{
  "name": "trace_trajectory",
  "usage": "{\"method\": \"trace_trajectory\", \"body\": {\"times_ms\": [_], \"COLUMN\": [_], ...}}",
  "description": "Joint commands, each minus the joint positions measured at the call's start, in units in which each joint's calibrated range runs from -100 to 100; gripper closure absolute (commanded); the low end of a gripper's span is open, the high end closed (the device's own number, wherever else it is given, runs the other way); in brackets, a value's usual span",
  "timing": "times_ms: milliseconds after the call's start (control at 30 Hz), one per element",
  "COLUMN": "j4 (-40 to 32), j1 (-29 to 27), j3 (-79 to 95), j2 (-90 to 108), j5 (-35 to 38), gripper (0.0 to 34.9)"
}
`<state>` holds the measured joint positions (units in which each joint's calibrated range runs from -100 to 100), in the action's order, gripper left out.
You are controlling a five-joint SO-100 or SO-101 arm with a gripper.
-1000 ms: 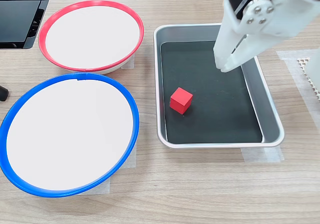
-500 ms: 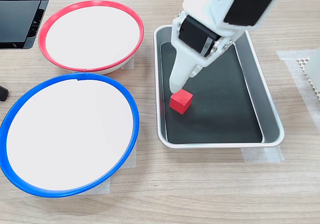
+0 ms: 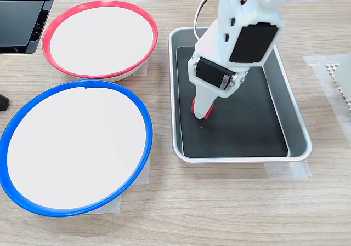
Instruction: Move a red block from tray to red dish
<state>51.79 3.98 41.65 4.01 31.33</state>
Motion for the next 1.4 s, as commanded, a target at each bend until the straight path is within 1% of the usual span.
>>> {"method": "trace_trajectory", "body": {"times_ms": [0, 33, 133, 233, 267, 367, 433, 533, 667, 733, 833, 967, 1100, 1133, 1167, 1200, 1233, 1300, 1333, 1367], "j4": [-0.6, -0.4, 1.3, 7.3, 11.3, 16.7, 15.8, 9.5, -8.2, -14.7, -24.3, -32.5, -34.2, -34.6, -34.7, -34.7, -34.7, -34.7, -34.6, -34.6], "j1": [0.2, 0.2, 0.2, 0.4, 0.5, 0.2, -1.1, -4.1, -10.4, -12.8, -14.8, -15.3, -15.3, -15.1, -15.0, -14.8, -14.7, -14.5, -14.3, -14.2], "j3": [-3.6, -4.2, -6.1, -8.9, -10.2, -12.6, -13.5, -13.4, -11.4, -10.7, -10.3, -11.1, -14.8, -15.6, -16.2, -16.8, -16.9, -17.0, -17.0, -16.9], "j2": [-1.3, -1.5, -0.5, 4.9, 9.0, 17.0, 21.3, 23.2, 18.4, 13.8, 6.5, -2.2, -9.5, -10.9, -11.8, -13.1, -13.3, -13.8, -13.6, -13.3], "j5": [-0.2, -0.1, 0.1, 0.3, 0.6, 0.7, 0.2, -0.7, -3.6, -4.7, -7.4, -10.1, -10.8, -10.8, -10.8, -10.4, -10.2, -9.9, -10.1, -10.4], "gripper": [32.4, 34.6, 34.6, 34.7, 34.7, 34.7, 34.8, 34.8, 34.8, 34.8, 34.8, 34.7, 34.6, 33.9, 31.3, 25.0, 22.6, 15.1, 12.7, 11.1]}}
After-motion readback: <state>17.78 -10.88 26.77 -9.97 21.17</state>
